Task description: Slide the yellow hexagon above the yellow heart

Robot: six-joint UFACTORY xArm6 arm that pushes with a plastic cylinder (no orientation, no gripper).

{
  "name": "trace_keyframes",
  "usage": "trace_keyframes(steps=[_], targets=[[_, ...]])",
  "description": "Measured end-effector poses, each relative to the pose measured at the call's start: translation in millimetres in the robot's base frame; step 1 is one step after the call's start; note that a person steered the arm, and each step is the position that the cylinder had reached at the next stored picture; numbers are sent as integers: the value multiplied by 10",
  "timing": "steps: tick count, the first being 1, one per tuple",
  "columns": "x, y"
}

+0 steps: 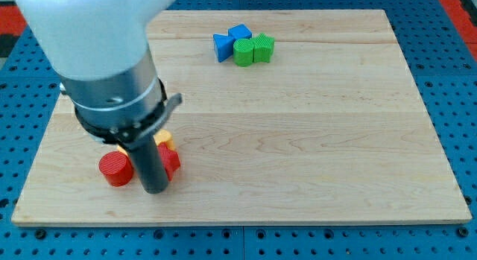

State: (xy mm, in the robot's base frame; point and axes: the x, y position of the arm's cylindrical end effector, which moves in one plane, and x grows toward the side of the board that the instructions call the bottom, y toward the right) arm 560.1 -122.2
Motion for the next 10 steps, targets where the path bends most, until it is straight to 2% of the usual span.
trace_keyframes(steps=[3, 4, 5, 6, 8, 9, 10], targets=[[-918, 6], [-506, 154], [-329, -44], [-450, -343], [-1198, -503], [-1204, -706], [-1229, -1245]])
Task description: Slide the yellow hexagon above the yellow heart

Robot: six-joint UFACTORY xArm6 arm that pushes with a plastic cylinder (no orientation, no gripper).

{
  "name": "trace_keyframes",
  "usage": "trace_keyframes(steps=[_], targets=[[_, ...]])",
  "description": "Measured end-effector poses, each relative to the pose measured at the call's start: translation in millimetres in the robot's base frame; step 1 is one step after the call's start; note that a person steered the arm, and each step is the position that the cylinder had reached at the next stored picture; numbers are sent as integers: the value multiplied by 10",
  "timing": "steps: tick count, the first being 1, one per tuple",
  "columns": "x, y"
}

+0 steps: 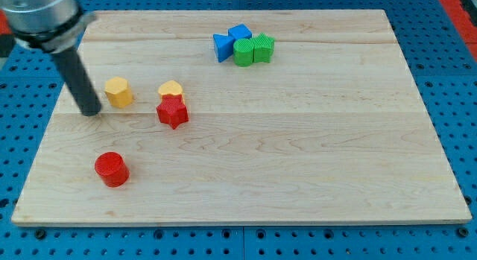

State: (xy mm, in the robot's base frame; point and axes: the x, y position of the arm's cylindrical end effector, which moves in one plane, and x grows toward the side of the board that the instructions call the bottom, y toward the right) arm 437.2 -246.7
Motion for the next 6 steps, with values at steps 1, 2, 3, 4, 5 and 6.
trace_keyframes(steps=[1, 2, 3, 4, 5, 6], targets=[[-22, 189], [-203, 125], [-255, 434], [-349, 996], [-344, 1005], [349, 685]])
